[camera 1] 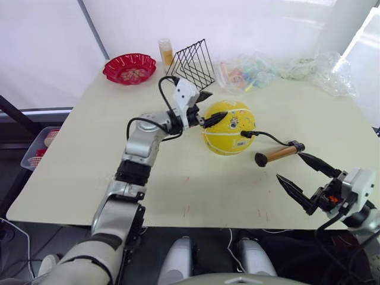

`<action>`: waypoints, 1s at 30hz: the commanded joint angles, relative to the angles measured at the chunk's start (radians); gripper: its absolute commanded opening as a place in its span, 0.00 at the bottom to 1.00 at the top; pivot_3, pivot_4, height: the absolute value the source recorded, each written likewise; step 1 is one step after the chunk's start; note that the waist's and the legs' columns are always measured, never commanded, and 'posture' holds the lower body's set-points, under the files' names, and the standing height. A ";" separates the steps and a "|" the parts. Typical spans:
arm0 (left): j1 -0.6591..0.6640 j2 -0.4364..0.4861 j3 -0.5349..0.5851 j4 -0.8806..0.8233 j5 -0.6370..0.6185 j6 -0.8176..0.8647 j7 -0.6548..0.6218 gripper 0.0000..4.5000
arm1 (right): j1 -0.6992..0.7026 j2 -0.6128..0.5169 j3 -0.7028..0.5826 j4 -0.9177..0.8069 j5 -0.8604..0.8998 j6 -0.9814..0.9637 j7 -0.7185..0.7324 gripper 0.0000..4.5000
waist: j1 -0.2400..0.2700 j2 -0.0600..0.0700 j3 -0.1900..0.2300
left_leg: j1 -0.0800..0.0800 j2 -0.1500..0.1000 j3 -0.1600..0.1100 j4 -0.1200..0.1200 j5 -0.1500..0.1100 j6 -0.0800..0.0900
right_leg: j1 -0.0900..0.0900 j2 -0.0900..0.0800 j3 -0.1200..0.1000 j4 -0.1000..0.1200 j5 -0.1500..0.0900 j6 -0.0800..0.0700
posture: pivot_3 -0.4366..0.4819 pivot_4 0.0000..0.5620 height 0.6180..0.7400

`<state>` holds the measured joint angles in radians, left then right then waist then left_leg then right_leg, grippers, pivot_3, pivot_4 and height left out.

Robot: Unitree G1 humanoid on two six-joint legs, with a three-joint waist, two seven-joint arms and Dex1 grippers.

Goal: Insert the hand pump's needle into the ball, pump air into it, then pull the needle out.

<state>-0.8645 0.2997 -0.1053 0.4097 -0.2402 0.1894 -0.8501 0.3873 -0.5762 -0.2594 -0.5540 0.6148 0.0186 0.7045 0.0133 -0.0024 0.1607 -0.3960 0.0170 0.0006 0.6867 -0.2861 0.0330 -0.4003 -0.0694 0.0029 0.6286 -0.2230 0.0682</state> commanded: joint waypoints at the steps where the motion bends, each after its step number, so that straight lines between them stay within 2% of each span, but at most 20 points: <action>1: -0.068 -0.036 -0.006 0.059 0.017 -0.032 -0.005 1.00 | 0.002 0.006 -0.045 -0.048 0.005 -0.009 -0.004 0.97 | 0.000 0.000 0.000 | 0.000 0.000 0.000 0.000 0.000 0.000 | 0.000 0.000 0.000 0.000 0.000 0.000 | 0.48 0.27 0.96; 9: -0.156 -0.096 -0.028 0.218 0.070 -0.003 0.006 1.00 | -0.047 0.000 -0.025 -0.069 -0.015 0.031 -0.030 0.97 | -0.001 -0.001 0.001 | 0.000 0.000 0.000 0.000 0.000 0.000 | 0.000 0.000 0.000 0.000 0.000 0.000 | 0.48 0.27 0.96; 18: -0.137 -0.151 -0.062 0.283 0.142 0.044 0.059 1.00 | -0.255 -0.071 0.017 -0.046 -0.110 0.191 -0.108 0.97 | 0.004 -0.002 0.000 | 0.000 -0.001 -0.001 0.001 0.000 0.000 | 0.000 0.000 -0.001 0.000 0.000 0.000 | 0.48 0.27 0.96; 24: -0.108 -0.181 -0.063 0.297 0.148 0.043 0.077 1.00 | -0.471 -0.194 0.155 0.004 -0.212 0.336 -0.067 0.97 | 0.003 -0.002 0.000 | 0.000 -0.001 -0.002 0.002 0.000 0.000 | 0.001 -0.001 -0.001 0.001 0.000 0.000 | 0.48 0.27 0.96; 30: -0.092 -0.205 -0.051 0.306 0.147 0.020 0.096 1.00 | -0.681 -0.241 0.296 0.110 -0.330 0.402 -0.016 0.97 | 0.007 -0.003 -0.001 | 0.001 -0.002 -0.004 0.003 0.000 0.000 | 0.004 -0.001 -0.004 0.001 0.000 0.000 | 0.48 0.27 0.96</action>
<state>-0.9887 0.1143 -0.1269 0.6780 -0.1166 0.1934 -0.7569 -0.2642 -0.8038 0.0307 -0.4415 0.3103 0.4123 0.6766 0.0202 -0.0052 0.1596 -0.3950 0.0153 -0.0030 0.6898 -0.2859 0.0332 -0.3963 -0.0708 -0.0006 0.6297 -0.2227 0.0685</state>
